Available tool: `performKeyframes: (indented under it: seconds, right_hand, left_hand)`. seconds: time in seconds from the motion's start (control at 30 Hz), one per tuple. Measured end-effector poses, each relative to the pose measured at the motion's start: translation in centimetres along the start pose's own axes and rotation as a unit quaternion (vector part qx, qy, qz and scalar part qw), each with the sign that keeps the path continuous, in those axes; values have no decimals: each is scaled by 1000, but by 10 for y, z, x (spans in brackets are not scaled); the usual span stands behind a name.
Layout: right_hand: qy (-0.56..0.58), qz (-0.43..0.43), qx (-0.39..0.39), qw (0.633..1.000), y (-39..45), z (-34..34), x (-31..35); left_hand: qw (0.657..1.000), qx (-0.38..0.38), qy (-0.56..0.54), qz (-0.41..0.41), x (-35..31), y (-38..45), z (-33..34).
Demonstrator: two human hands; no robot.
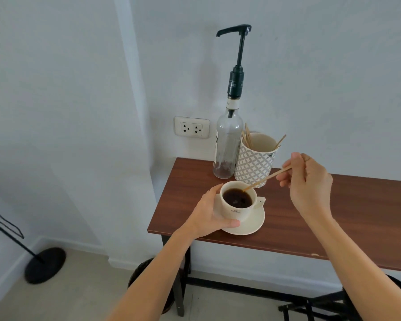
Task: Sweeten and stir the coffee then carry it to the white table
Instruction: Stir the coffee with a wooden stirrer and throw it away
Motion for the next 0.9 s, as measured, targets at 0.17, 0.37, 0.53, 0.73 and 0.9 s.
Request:
performKeyframes:
  seconds: [0.17,0.37,0.53,0.73,0.9]
  right_hand:
    - [223,144,-102,959,11,-4,8]
    - [275,176,-56,944,-45,89,56]
    - [165,131,35,977,-124,217,80]
    - [11,127,178,976,-212,350,47]
    - [-103,195,265,939,-253,408,-37]
  left_hand:
    - [990,-140,-21,4,23,-17,-77]
    - [933,-341,-4,-118,118,-47,-217]
    - [925,-308,119,-187,207,-49,-283]
    - [934,-221,260,-104,254,-17,-303]
    - [930,-182,308,-85,283,6,-293]
Point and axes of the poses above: each hand's wrist, its own y-axis towards the middle knuckle, its own z-axis out of the palm, x = y × z, the point moved 5 cm from there along y, towards the middle knuckle, and after that the axes turned 6 degrees about y, right-handed, at the moved point
